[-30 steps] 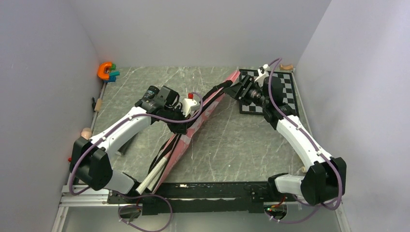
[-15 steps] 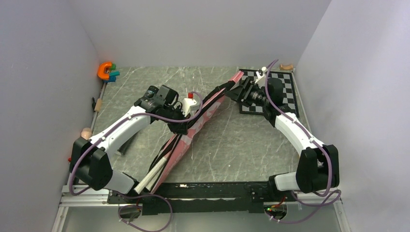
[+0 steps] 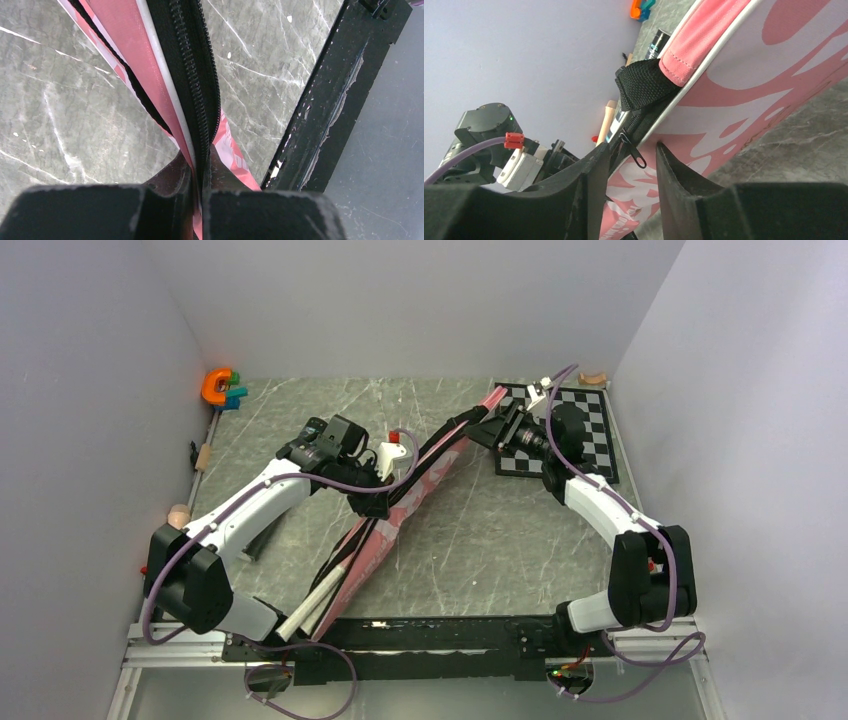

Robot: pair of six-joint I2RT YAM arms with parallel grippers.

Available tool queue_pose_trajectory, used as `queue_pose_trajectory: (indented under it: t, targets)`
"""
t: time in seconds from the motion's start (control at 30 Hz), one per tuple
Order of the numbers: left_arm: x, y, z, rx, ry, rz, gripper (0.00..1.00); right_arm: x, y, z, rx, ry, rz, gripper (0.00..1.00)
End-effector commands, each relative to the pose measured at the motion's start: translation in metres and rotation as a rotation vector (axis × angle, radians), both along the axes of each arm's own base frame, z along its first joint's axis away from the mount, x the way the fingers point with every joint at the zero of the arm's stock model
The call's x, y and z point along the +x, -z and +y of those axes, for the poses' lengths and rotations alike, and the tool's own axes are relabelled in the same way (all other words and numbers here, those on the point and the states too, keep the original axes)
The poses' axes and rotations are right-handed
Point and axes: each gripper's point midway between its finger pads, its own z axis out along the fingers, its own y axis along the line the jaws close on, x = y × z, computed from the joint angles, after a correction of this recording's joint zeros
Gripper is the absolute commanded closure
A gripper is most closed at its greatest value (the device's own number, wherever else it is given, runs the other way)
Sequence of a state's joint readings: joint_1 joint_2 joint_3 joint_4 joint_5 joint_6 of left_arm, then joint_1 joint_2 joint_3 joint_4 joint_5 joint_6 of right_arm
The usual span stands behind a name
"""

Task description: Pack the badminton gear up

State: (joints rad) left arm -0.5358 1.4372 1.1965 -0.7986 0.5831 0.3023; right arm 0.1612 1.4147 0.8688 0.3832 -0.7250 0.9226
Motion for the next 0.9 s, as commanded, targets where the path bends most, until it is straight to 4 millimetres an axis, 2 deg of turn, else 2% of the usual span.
queue_pose_trajectory:
  t: [0.0,0.2,0.53,0.87]
  targets:
    - [0.003,-0.045,-0.016,-0.133,0.061,-0.097,1.0,0.0,-0.022,0.001,0.039,-0.02,-0.089,0.6]
    - [0.003,-0.045,-0.016,-0.133,0.063,-0.096,1.0,0.0,-0.023,-0.001,0.047,-0.012,-0.091,0.7]
    - [0.004,-0.042,-0.016,-0.127,0.06,-0.092,1.0,-0.004,-0.022,-0.001,0.057,-0.011,-0.083,1.0]
    - [0.007,-0.043,-0.016,-0.123,0.055,-0.095,1.0,-0.019,-0.022,0.008,0.094,-0.045,-0.074,1.0]
